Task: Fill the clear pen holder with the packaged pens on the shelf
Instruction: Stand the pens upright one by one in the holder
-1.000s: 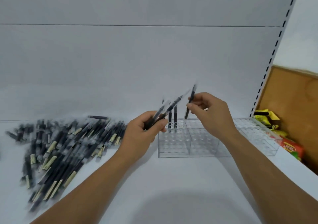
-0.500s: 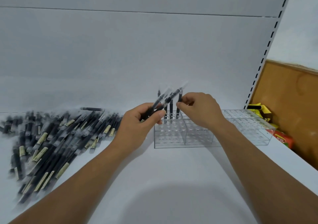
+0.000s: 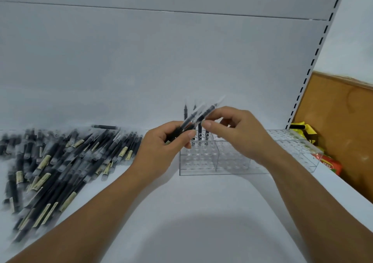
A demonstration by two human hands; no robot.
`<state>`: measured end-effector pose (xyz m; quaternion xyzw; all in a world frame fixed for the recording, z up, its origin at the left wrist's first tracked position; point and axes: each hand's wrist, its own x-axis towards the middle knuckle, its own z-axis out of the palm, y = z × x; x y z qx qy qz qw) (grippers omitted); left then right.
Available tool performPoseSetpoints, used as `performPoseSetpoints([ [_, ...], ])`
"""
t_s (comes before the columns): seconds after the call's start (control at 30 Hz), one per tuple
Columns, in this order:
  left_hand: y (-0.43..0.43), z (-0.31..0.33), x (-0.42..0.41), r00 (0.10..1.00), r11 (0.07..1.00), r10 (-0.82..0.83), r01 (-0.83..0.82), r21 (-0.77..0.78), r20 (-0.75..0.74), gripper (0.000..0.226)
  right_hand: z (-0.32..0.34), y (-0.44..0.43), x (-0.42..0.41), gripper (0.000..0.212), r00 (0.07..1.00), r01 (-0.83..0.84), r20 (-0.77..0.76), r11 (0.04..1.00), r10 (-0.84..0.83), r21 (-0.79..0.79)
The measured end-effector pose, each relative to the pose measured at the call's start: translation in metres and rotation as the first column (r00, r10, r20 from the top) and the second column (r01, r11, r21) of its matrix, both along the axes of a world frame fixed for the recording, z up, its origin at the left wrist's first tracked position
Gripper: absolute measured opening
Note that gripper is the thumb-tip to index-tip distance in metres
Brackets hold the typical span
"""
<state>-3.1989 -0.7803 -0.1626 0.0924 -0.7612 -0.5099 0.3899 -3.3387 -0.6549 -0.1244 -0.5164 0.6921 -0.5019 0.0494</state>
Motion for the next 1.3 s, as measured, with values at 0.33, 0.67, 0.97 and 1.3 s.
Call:
performPoseSetpoints([
  [0.33,-0.005,-0.003,0.0,0.998,0.998,0.059,-0.059,0.024,-0.009,0.015,0.015,0.006,-0.01,0.008,0.858,0.148,0.509,0.914,0.072,-0.377],
  [0.67,-0.005,-0.008,-0.005,0.999,0.999,0.036,-0.036,-0.031,-0.007,0.023,-0.009,-0.001,-0.037,0.007,0.938,0.347,0.046,0.931,-0.344,-0.113],
  [0.97,-0.001,-0.009,-0.003,1.0,0.999,0.004,-0.005,-0.048,-0.018,0.023,-0.015,-0.015,-0.04,0.011,0.921,0.351,-0.226,0.928,-0.317,0.127],
  [1.3,-0.001,-0.007,-0.003,0.998,0.999,0.034,-0.035,-0.02,-0.058,0.024,-0.006,0.004,-0.038,0.007,0.914,0.367,-0.225,0.925,-0.339,0.096],
])
